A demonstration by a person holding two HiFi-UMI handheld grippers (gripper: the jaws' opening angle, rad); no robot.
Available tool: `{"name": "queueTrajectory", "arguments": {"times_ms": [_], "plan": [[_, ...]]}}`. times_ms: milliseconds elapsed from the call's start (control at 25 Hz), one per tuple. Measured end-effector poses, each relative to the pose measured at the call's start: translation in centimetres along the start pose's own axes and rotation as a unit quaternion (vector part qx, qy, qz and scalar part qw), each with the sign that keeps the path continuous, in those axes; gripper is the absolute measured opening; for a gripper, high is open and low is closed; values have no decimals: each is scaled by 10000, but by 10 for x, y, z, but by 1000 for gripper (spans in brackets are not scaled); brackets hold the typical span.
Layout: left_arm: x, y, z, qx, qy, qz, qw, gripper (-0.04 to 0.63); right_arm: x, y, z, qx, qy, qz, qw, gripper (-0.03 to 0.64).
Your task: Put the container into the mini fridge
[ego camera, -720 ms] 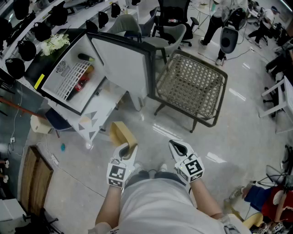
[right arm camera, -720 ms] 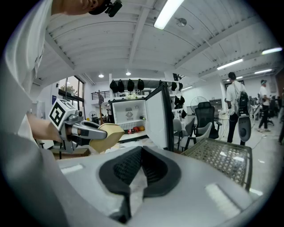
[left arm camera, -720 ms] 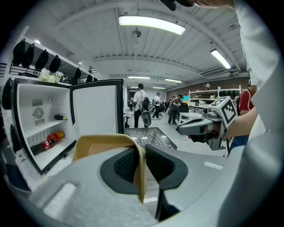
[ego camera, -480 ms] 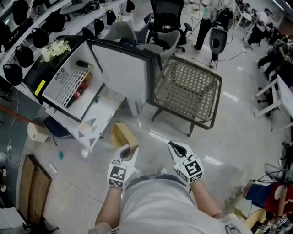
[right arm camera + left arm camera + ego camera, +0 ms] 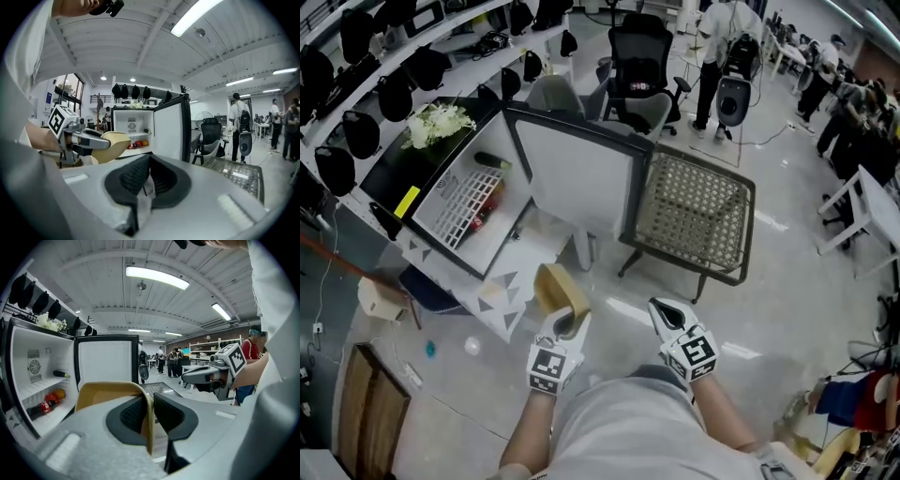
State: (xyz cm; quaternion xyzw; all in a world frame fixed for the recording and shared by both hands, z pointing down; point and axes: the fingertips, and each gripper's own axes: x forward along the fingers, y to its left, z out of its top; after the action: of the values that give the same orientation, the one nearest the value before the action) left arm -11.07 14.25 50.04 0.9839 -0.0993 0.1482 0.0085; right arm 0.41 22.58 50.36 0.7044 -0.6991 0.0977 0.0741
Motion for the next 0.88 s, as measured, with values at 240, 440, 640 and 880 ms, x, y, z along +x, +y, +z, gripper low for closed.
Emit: {"name": "queueTrajectory", "arguments": {"times_ms": [240, 440, 640, 880], "plan": [[-7, 35, 8, -52, -107, 16, 9999, 58, 34, 11, 18, -103, -23, -6, 9999, 3], [5, 57, 12, -143, -29, 51, 9999, 58, 61, 4, 32, -103, 40, 75, 9999, 3], [44, 79, 1, -147, 59, 134, 9998, 58, 100, -27, 24, -114, -2, 219, 9997, 3], [90, 105, 15, -211, 203, 406, 9987, 58, 147, -66, 39, -178, -1, 681, 9975, 3]]}}
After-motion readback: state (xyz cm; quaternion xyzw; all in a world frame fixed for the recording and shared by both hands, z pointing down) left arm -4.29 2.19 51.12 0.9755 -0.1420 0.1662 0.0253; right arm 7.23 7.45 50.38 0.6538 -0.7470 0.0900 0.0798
